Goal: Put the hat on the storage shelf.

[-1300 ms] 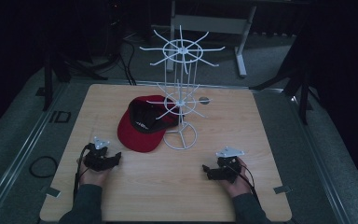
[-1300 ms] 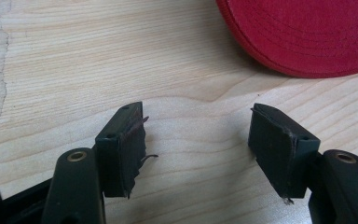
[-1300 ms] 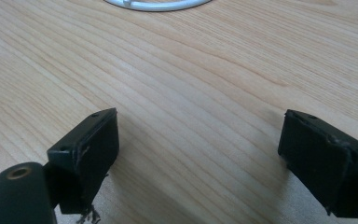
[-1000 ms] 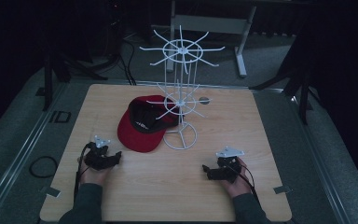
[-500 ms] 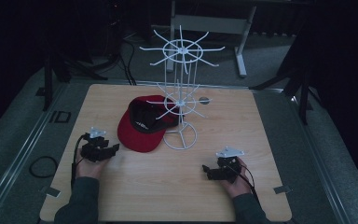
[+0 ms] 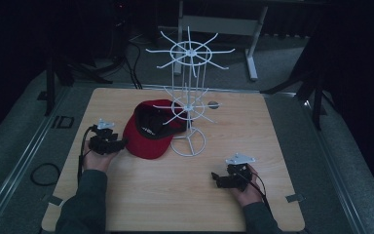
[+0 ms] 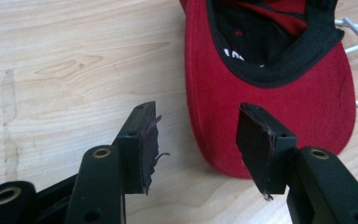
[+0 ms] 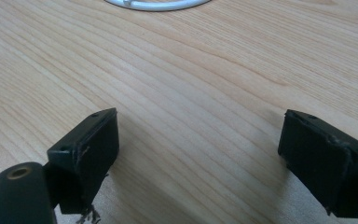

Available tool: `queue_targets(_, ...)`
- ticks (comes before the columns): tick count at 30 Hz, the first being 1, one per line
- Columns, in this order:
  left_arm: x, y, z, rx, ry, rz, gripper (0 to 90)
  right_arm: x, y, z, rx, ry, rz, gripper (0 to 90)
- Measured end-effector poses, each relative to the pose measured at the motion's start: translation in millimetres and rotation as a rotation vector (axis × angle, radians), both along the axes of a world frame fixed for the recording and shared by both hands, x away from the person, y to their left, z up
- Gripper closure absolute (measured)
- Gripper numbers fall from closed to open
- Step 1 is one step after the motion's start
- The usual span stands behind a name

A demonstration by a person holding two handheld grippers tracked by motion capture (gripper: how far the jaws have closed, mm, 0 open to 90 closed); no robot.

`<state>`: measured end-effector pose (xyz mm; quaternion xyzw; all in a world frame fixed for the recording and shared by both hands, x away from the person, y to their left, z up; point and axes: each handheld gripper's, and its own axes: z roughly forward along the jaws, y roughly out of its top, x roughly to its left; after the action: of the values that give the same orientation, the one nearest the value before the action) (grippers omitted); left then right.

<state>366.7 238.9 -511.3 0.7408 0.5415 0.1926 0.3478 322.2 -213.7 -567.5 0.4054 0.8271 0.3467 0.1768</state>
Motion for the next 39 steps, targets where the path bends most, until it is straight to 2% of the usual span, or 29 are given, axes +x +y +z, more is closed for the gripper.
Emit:
queue_targets(4, 7.8, -4.7, -2.6, 0.01, 0.022, -0.008, 49.8, 0.0, 0.0, 0.0, 0.0, 0.0, 0.0, 12.1)
queue_targets(9, 8.4, -6.7, -5.3, -0.005, 0.049, -0.021, 65.9, 0.0, 0.0, 0.0, 0.0, 0.0, 0.0, 12.1)
queue_targets(11, 6.7, -7.7, -5.4, 0.005, 0.052, -0.026, 71.7, 0.0, 0.0, 0.0, 0.0, 0.0, 0.0, 12.1)
queue_targets(12, 5.4, -7.7, -4.9, -0.005, 0.056, -0.034, 75.1, 0.0, 0.0, 0.0, 0.0, 0.0, 0.0, 12.1)
queue_targets(17, -4.3, -12.4, -3.7, -0.046, 0.065, -0.068, 77.9, 0.0, 0.0, 0.0, 0.0, 0.0, 0.0, 12.1)
queue_targets(21, -11.3, -21.3, -5.8, -0.069, 0.09, -0.125, 76.7, 0.0, 0.0, 0.0, 0.0, 0.0, 0.0, 12.1)
queue_targets(22, -11.3, -21.3, -5.8, -0.069, 0.09, -0.125, 75.4, 0.0, 0.0, 0.0, 0.0, 0.0, 0.0, 12.1)
queue_targets(23, -10.3, -26.2, -8.2, -0.069, 0.108, -0.15, 71.9, 0.0, 0.0, 0.0, 0.0, 0.0, 0.0, 12.1)
queue_targets(26, -5.1, -32.6, -12.7, -0.066, 0.127, -0.16, 66.6, 0.0, 0.0, 0.0, 0.0, 0.0, 0.0, 12.1)
queue_targets(30, 2.3, -37.5, -16.3, -0.101, 0.135, -0.168, 61.1, 0.0, 0.0, 0.0, 0.0, 0.0, 0.0, 12.1)
queue_targets(34, 9.9, -41.6, -21.4, -0.114, 0.166, -0.191, 58.1, 0.0, 0.0, 0.0, 0.0, 0.0, 0.0, 12.1)
queue_targets(36, 13.7, -42.9, -24.8, -0.142, 0.177, -0.193, 56.9, 0.0, 0.0, 0.0, 0.0, 0.0, 0.0, 12.1)
queue_targets(39, 18.5, -45.6, -28.8, -0.16, 0.192, -0.203, 56.5, 0.0, 0.0, 0.0, 0.0, 0.0, 0.0, 12.1)
